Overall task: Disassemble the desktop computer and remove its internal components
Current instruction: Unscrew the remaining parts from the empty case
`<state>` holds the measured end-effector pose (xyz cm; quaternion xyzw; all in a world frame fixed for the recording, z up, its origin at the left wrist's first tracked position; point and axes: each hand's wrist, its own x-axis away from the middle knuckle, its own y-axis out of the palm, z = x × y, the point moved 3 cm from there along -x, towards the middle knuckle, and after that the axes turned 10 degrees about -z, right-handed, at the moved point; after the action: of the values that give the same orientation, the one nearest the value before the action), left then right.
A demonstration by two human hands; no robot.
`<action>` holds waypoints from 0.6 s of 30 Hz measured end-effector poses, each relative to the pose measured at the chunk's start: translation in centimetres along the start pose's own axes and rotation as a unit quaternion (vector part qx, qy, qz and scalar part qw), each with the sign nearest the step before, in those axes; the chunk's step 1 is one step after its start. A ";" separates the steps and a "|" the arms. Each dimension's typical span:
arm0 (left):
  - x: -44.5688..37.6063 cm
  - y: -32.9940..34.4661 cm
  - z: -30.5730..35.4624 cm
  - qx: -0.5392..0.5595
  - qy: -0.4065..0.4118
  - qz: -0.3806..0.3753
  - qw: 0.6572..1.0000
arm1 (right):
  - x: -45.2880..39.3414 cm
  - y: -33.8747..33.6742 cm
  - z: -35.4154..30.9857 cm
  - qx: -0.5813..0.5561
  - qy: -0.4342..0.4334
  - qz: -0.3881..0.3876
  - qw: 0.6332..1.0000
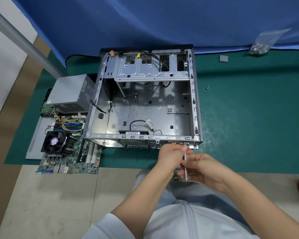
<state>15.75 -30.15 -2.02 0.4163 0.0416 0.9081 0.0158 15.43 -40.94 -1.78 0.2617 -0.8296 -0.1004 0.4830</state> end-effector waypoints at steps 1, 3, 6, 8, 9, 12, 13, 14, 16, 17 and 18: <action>0.1 0.1 0.0 0.020 -0.002 -0.003 1.000 | 0.0 0.0 0.1 -0.002 0.002 -0.005 1.000; 0.3 0.1 0.0 0.049 -0.010 -0.016 0.999 | 0.0 -0.1 0.1 0.000 0.000 -0.002 1.000; 0.2 -0.6 0.2 0.030 -0.010 -0.022 0.999 | -0.1 -0.4 0.1 0.019 -0.010 0.029 0.999; 0.1 -0.8 0.3 0.022 0.006 -0.022 1.000 | -0.1 -0.3 0.2 0.029 -0.016 0.043 0.999; 0.1 -0.8 0.3 0.025 0.013 -0.018 0.999 | -0.1 -0.2 0.3 0.031 -0.017 0.048 0.998; -0.1 -0.6 0.2 0.031 0.021 -0.006 0.999 | -0.2 -0.1 0.3 0.037 -0.017 0.062 0.997; -0.2 -0.5 0.2 0.037 0.019 -0.010 0.999 | -0.1 -0.1 0.3 0.036 -0.018 0.068 0.997; -0.3 -0.5 0.1 0.045 0.013 -0.017 0.999 | -0.1 -0.2 0.4 0.031 -0.021 0.071 0.997; -0.2 -0.4 0.3 0.066 -0.008 -0.030 0.997 | -0.1 -0.2 0.5 0.012 -0.030 0.063 0.998; -0.2 -0.3 0.4 0.075 -0.017 -0.034 0.996 | -0.1 0.1 0.4 0.000 -0.033 0.049 0.998; -0.1 -0.3 0.6 0.080 -0.022 -0.038 0.996 | -0.1 0.2 0.5 -0.012 -0.035 0.028 0.999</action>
<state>16.25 -29.81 -1.78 0.4341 0.1293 0.8914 0.0182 14.99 -40.75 -2.00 0.2288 -0.8516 -0.1054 0.4597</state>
